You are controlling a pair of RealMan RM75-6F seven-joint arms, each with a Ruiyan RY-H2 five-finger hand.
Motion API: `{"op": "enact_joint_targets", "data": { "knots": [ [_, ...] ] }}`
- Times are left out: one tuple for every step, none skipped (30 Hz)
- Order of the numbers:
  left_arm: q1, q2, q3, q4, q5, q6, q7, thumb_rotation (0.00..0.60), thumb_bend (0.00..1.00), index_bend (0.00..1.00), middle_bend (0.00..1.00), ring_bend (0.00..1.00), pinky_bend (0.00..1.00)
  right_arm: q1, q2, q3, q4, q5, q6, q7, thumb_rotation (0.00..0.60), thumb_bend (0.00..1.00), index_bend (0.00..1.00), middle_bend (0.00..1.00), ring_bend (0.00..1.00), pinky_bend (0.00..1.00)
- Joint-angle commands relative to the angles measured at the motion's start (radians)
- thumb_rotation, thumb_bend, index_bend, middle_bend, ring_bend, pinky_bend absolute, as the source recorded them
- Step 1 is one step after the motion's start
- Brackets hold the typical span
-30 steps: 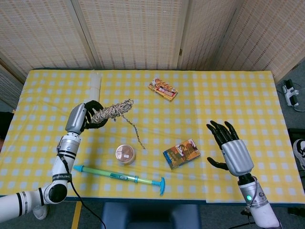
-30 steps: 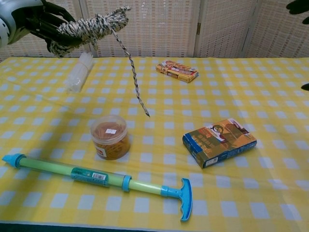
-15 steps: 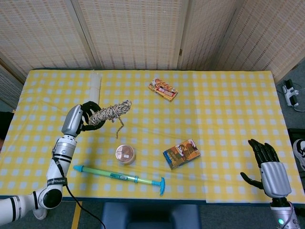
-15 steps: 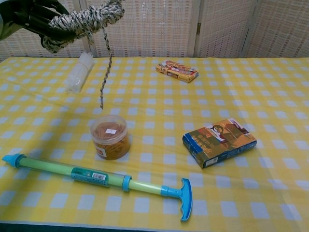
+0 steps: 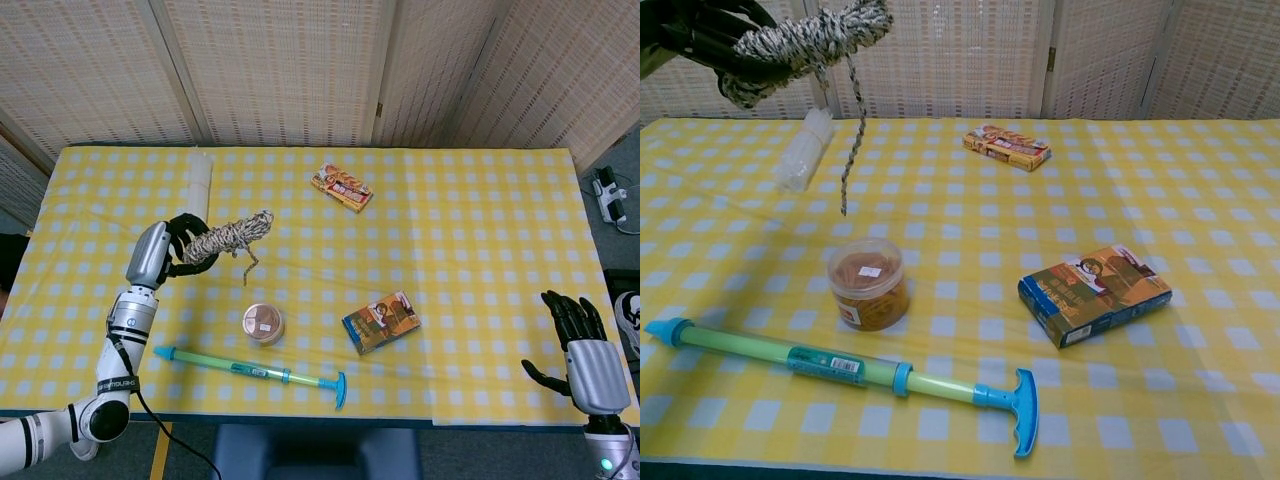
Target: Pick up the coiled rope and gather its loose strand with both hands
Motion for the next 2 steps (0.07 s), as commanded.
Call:
{"op": "enact_joint_targets", "data": {
  "knots": [
    [0.0,-0.001,-0.001,0.002,-0.001,0.0,0.002,0.6,0.63,0.72,0.68,0.65,0.7,-0.005,0.003,0.009,0.003,0.001,-0.008,0.005,0.6,0.2,0.08,0.11,0.09,0.0],
    [-0.001,-0.002,-0.001,0.004,-0.002,-0.001,0.002,0.6,0.63,0.72,0.68,0.65,0.7,-0.008,0.003,0.013,0.005,0.002,-0.011,0.007,0.6,0.2,0.08,0.11,0.09,0.0]
  ]
}}
